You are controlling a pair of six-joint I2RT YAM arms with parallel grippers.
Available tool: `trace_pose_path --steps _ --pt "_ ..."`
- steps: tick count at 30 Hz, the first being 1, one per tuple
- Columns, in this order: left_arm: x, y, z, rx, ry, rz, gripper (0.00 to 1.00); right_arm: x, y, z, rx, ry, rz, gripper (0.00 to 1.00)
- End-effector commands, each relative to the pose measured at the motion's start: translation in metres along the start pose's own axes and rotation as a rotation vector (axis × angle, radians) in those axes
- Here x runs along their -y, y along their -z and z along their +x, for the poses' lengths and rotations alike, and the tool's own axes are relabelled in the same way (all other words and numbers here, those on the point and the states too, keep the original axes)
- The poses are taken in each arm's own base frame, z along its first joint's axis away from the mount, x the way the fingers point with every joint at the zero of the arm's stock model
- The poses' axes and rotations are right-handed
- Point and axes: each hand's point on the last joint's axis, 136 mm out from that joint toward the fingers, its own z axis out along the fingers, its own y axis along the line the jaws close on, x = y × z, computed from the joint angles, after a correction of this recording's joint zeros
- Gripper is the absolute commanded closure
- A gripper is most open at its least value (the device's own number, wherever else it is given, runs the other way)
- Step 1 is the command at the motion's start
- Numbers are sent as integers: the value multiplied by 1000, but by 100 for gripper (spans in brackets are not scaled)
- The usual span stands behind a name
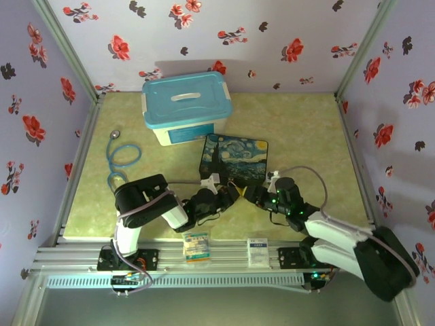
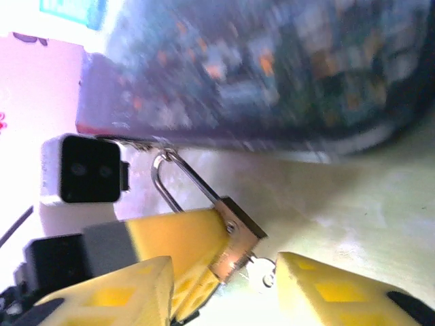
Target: Unlock a padlock with a key
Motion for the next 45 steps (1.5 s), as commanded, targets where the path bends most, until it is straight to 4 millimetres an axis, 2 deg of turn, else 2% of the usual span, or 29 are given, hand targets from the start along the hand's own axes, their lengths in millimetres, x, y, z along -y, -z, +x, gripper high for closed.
trace_pose_path --steps 1,5,9,15,21,27,31,33,37,41,45 --pt "19 4 10 -44 -2 70 100 25 19 3 -21 184 186 64" --pt "22 4 8 -40 3 76 100 33 33 3 -22 269 256 69" --pt "21 4 8 -41 10 74 100 29 23 10 -50 277 223 79" --pt "28 8 7 -40 6 90 100 15 3 20 -94 331 187 88" --pt "33 6 10 -50 8 103 100 8 -15 19 -94 350 182 91" --pt "31 4 21 -73 9 97 100 -8 -21 9 -64 356 146 93" --pt "26 4 21 -71 18 86 100 -22 -25 15 -89 379 82 92" --pt "23 5 19 -62 19 78 100 -23 -22 17 -97 406 84 91" --pt "18 9 11 -41 15 63 100 -4 -7 16 -96 455 185 90" --pt "15 12 5 -27 20 55 100 6 10 19 -103 473 236 86" --pt "14 14 1 -19 12 54 100 16 21 13 -65 467 293 76"
